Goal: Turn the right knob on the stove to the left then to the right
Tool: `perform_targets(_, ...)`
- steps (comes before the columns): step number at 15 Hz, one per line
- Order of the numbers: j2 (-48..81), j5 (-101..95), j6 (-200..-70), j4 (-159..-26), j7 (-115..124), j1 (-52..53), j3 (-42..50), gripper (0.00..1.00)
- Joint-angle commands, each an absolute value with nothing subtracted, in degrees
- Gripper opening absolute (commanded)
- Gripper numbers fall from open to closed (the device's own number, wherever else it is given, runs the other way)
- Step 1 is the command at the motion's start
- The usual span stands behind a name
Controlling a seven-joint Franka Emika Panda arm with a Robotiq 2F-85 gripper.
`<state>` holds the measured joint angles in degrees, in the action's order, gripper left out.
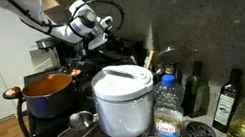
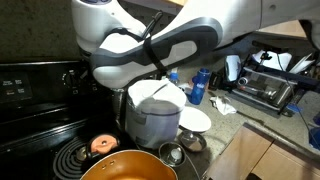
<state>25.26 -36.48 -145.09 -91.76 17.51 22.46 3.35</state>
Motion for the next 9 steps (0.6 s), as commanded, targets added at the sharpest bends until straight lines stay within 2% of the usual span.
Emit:
perform_targets(1, 28.96, -39.59, -142.28, -89.27, 13.04, 22.60, 1.80, 0.06)
perform_targets(9, 29.51, -45.40, -137.30, -89.04, 19.47, 26.16, 1.01, 0.06)
